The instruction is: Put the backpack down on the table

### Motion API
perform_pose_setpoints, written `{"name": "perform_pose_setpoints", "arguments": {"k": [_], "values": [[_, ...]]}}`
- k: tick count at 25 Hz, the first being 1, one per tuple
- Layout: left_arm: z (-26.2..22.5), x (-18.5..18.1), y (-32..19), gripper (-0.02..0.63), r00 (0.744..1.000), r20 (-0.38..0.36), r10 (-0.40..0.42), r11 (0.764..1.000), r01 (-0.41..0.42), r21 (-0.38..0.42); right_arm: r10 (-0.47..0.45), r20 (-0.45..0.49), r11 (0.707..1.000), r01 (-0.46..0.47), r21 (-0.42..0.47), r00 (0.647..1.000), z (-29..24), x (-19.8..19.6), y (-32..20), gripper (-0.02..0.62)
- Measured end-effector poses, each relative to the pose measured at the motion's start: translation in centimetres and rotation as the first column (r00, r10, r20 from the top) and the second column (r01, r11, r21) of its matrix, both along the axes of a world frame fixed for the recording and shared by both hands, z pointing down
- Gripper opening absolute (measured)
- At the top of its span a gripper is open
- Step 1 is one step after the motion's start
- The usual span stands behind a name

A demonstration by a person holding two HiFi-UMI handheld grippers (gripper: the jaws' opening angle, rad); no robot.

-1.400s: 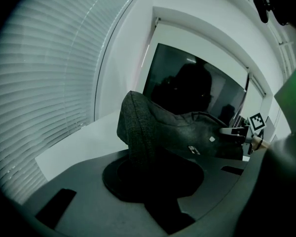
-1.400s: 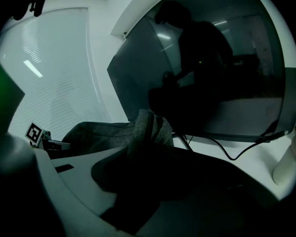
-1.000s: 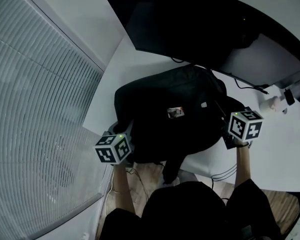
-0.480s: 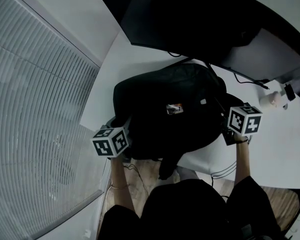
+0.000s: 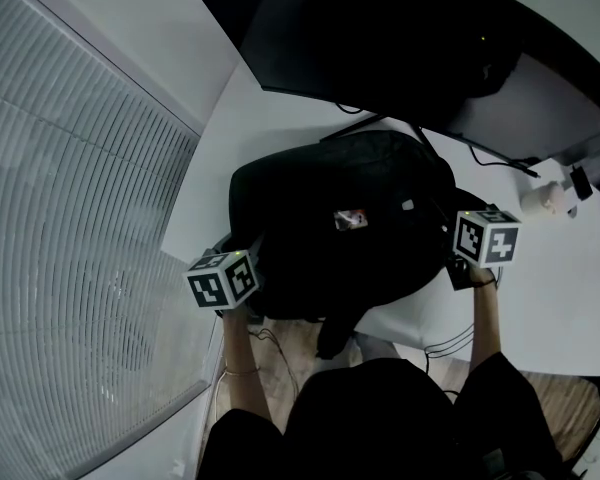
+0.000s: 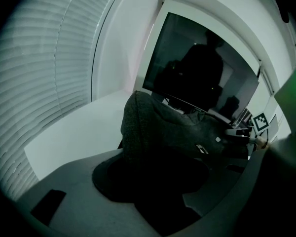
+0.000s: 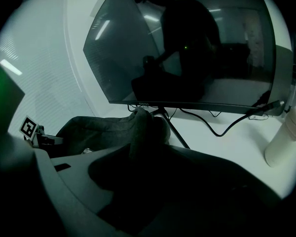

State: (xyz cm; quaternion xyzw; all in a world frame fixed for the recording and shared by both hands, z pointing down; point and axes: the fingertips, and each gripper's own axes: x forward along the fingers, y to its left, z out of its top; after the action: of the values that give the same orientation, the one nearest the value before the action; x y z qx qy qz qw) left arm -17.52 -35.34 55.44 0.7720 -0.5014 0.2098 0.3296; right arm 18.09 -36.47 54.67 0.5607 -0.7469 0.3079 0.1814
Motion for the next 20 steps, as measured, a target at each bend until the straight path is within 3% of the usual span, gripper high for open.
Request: {"name": "perform_pose_setpoints", "arguments": {"k": [6, 11, 18, 20], "values": [[1.5, 0.1, 0.1, 0.236, 1.0, 0.021, 0.003, 1.0, -0.003, -0.017, 0.014, -0.057, 1.0, -0.014, -0.009, 0.998, 1.3, 0.7, 0.0, 0.195], [0.4, -0.2, 0.2, 0.253, 0.999, 0.035, -0.012, 1.0, 0.011, 0.004, 0.048, -0.04, 0.998, -0.046, 0.033, 0.998, -0.1, 1.2, 0.2, 0.222], [0.0, -1.6, 0.7, 0.248, 0.995, 0.096, -0.038, 0.996, 0.03, 0.087, 0.073, -0.06, 0.993, -0.067, 0.101, 0.996, -1.7, 1.2, 0.9, 0.222], [-1.0, -2.2, 1.2, 0.206, 0.991, 0.124, -0.058, 0.992, 0.043, 0.12, 0.064, -0.061, 0.992, -0.057, 0.113, 0.996, -2.4, 1.0, 1.4, 0.221]]}}
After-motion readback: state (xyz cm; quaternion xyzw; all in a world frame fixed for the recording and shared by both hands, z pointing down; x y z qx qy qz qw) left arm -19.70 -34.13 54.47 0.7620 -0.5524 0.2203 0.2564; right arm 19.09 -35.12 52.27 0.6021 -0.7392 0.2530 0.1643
